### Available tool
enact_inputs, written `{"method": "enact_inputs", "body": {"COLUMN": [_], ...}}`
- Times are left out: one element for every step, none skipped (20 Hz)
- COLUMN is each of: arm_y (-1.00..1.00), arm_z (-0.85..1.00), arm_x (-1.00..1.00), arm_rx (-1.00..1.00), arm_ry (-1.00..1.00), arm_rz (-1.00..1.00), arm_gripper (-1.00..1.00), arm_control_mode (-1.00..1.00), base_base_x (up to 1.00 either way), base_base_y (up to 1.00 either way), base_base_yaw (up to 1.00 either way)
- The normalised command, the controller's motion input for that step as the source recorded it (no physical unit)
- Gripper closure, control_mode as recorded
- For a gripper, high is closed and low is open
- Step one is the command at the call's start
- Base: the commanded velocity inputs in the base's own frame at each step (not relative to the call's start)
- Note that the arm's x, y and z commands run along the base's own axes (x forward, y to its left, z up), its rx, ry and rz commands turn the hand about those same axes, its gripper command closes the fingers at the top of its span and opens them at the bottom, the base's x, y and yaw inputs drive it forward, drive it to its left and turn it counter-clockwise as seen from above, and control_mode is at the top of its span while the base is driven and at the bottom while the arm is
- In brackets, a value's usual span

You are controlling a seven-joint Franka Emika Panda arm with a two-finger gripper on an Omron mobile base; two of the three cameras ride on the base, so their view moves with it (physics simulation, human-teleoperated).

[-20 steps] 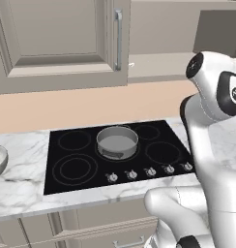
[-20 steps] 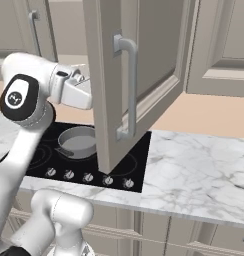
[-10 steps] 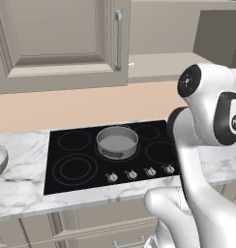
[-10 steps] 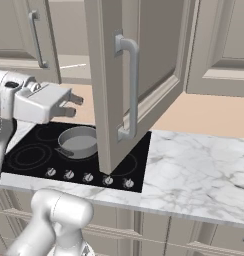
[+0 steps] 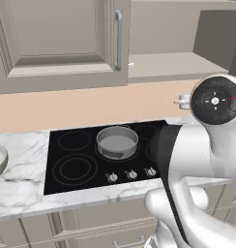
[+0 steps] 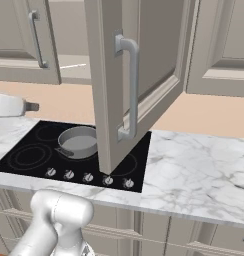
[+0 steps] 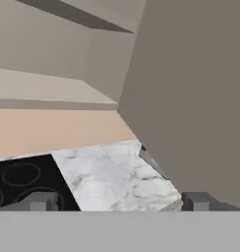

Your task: Open the cabinet and move the ladle to the pot. Then close the cabinet.

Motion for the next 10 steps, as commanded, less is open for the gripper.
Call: {"method": "enact_inputs", "body": {"arm_y": [0.86,0.85,0.81,0.81,0.81,0.81,0.75,0.71,0.73,0.65], "arm_z": [0.00,0.00,0.00,0.00,0.00,0.00,0.00,0.00,0.00,0.00], "arm_x": [0.39,0.44,0.63,0.66,0.86,0.95,1.00,1.00,1.00,1.00], "arm_rx": [0.16,0.15,0.17,0.16,0.15,0.15,0.13,0.14,0.14,0.15], "arm_ry": [0.13,0.13,0.15,0.14,0.16,0.16,0.13,0.13,0.16,0.15], "arm_rz": [0.66,0.65,0.62,0.61,0.57,0.53,0.51,0.48,0.45,0.44], "arm_gripper": [-1.00,-1.00,-1.00,-1.00,-1.00,-1.00,-1.00,-1.00,-1.00,-1.00], "arm_control_mode": [-1.00,-1.00,-1.00,-1.00,-1.00,-1.00,-1.00,-1.00,-1.00,-1.00], "base_base_x": [0.00,0.00,0.00,0.00,0.00,0.00,0.00,0.00,0.00,0.00], "base_base_y": [0.00,0.00,0.00,0.00,0.00,0.00,0.00,0.00,0.00,0.00], "base_base_yaw": [0.00,0.00,0.00,0.00,0.00,0.00,0.00,0.00,0.00,0.00]}}
